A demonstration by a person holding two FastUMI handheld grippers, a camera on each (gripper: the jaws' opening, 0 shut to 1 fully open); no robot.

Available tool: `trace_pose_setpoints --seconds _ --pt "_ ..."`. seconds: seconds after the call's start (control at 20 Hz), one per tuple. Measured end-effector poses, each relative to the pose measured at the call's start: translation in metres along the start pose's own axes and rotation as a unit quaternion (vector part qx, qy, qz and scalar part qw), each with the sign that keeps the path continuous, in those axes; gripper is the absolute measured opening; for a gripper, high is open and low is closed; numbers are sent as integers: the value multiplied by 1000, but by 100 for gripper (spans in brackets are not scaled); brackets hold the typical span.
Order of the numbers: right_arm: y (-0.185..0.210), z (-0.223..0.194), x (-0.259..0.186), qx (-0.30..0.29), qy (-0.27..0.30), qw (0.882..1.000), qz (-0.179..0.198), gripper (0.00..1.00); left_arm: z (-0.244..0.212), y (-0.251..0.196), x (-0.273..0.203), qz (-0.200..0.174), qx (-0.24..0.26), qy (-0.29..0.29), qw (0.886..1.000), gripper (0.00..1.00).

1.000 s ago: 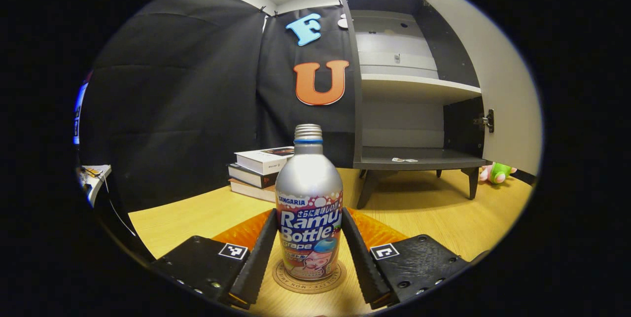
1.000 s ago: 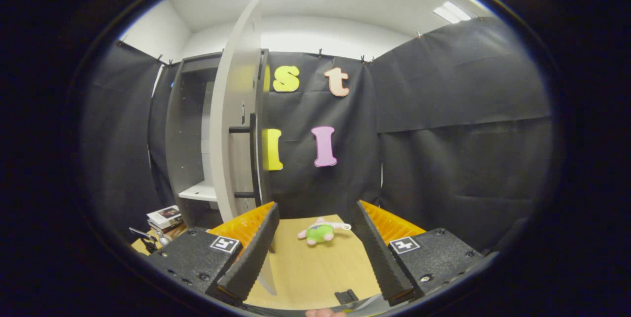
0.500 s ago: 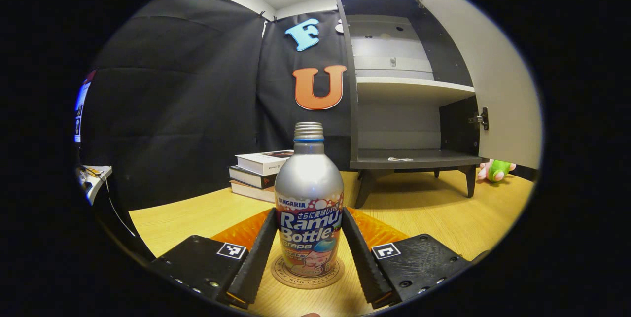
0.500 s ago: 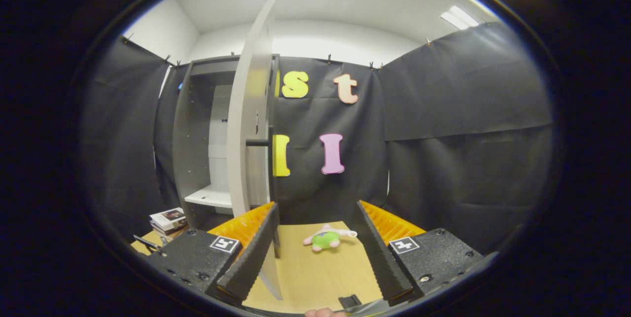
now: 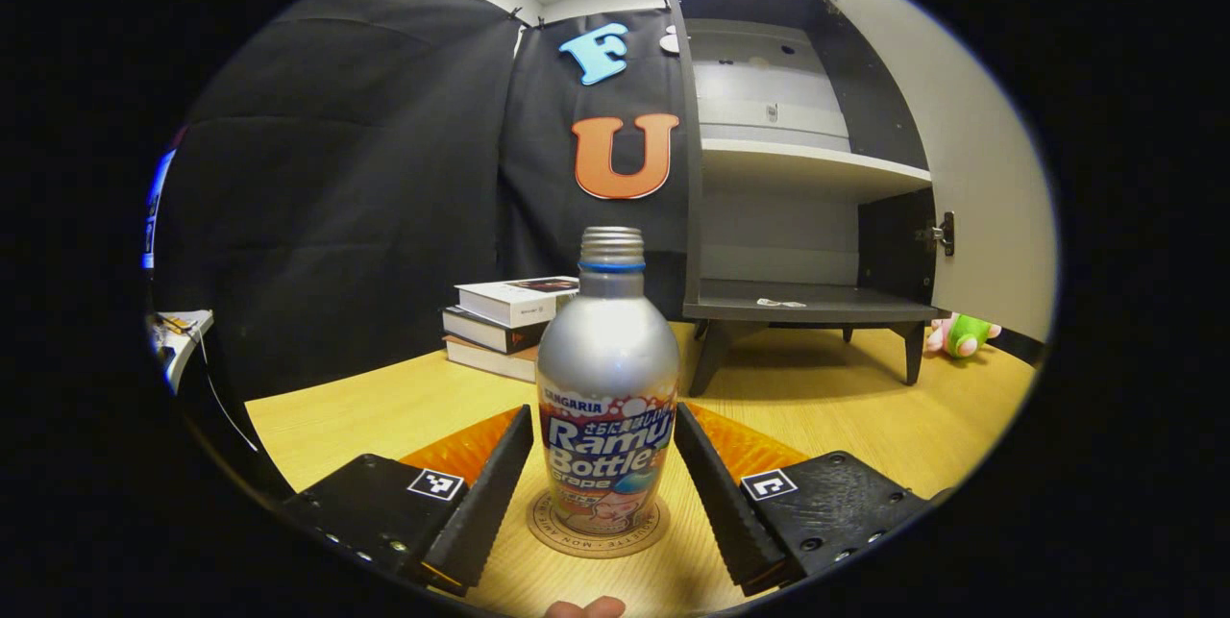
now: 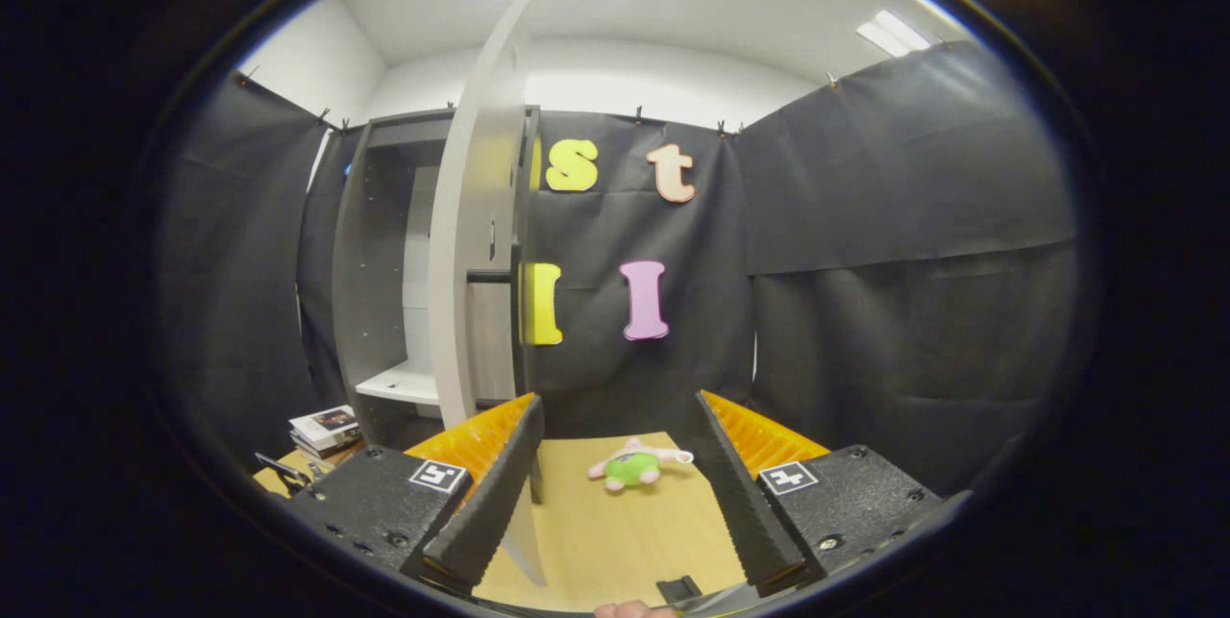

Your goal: Open the cabinet door with the right hand, grasp the bottle in the cabinet with the left hand and place it on the coaster, then close the cabinet door with the right hand.

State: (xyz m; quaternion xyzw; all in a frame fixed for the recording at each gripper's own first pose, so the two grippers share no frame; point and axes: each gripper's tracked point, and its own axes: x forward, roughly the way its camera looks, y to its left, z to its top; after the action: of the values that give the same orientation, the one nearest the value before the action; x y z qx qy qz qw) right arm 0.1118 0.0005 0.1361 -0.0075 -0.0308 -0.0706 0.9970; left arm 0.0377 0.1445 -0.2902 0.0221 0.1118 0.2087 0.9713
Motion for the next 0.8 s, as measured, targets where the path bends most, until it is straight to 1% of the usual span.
trace_pose_setpoints --seconds 0.05,0.2,0.35,0.5,0.6,0.75,0.8 --pt "1 -1 3 2 2 1000 2 96 6 2 -3 3 -2 -7 1000 90" --pt "5 -4 6 10 2 1000 10 96 32 -3 -8 -7 6 -29 1000 95" --pt "12 -10 8 5 8 1000 26 96 73 -9 -18 -29 17 -66 997 95" --pt "14 -25 8 1 26 999 36 96 119 -20 -31 -60 14 -81 995 95" --pt "14 -30 9 8 33 999 40 96 154 -16 -43 -57 18 -90 994 95" --pt "8 -29 13 18 25 999 42 96 201 -14 -59 -64 7 -94 994 95" --pt "5 -29 15 22 21 999 40 96 217 -11 -64 -60 4 -94 994 95"
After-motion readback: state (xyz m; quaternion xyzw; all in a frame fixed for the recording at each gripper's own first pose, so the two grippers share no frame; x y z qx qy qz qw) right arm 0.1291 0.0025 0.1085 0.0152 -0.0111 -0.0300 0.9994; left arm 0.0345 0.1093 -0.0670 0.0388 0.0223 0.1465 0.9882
